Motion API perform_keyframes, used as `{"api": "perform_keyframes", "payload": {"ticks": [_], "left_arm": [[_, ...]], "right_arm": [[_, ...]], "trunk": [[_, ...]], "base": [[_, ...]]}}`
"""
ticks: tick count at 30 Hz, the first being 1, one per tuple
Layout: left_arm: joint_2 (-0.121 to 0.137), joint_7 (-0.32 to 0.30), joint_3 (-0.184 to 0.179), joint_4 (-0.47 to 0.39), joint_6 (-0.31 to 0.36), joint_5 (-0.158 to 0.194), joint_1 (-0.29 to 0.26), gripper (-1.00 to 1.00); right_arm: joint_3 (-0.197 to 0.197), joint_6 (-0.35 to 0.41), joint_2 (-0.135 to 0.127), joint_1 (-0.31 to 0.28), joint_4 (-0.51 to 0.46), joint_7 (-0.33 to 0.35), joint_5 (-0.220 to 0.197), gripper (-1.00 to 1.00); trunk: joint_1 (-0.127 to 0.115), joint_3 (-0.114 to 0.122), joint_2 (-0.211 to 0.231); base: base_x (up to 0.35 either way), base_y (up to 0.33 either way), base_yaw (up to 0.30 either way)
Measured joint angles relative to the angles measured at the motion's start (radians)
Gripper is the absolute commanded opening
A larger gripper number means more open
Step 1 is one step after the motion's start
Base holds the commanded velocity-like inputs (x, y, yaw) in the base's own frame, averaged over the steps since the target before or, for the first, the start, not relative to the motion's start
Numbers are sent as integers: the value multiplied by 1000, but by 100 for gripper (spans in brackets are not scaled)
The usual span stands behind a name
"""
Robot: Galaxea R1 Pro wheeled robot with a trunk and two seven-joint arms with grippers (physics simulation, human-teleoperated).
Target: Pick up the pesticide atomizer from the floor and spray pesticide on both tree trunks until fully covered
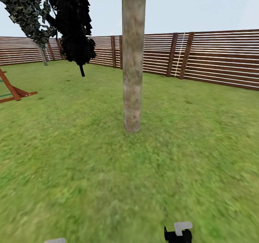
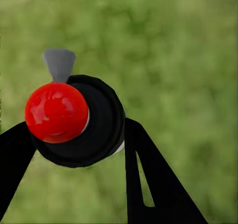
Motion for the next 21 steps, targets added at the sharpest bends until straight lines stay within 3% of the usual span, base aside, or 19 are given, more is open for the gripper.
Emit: {"api": "perform_keyframes", "payload": {"ticks": [4,21], "left_arm": [[15,0,0,-1,-1,2,0,-100],[18,0,0,0,-1,1,0,-100]], "right_arm": [[0,0,0,0,0,0,0,100],[2,-1,3,0,0,0,4,100]], "trunk": [[0,0,0],[0,0,0]], "base": [[338,0,0],[338,0,0]]}}
